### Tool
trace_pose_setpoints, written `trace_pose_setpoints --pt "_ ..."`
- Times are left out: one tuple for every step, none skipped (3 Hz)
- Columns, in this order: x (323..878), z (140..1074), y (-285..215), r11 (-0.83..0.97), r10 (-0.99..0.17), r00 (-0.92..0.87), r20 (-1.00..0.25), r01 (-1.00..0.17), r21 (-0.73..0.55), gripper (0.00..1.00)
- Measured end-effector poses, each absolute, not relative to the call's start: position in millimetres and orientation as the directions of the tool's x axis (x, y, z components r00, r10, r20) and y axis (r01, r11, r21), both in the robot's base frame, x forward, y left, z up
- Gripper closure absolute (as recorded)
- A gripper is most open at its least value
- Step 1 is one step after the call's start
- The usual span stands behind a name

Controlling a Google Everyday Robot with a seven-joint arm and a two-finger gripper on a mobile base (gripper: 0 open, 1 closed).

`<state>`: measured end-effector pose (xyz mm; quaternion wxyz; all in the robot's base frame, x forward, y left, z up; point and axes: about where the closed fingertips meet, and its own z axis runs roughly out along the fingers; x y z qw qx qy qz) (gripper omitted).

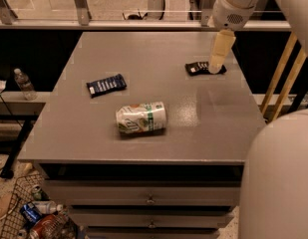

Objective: Move rxbar chocolate near 7up can

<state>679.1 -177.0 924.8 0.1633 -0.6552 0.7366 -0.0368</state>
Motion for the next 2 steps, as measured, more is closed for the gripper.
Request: trace_pose_setpoints --pt "695 906 -184 0.185 -0.974 -0.144 -0.177 -0.953 -0.241 0.0" --pt "706 890 -183 0.211 -0.968 -0.175 -0.179 -0.955 -0.207 0.0"
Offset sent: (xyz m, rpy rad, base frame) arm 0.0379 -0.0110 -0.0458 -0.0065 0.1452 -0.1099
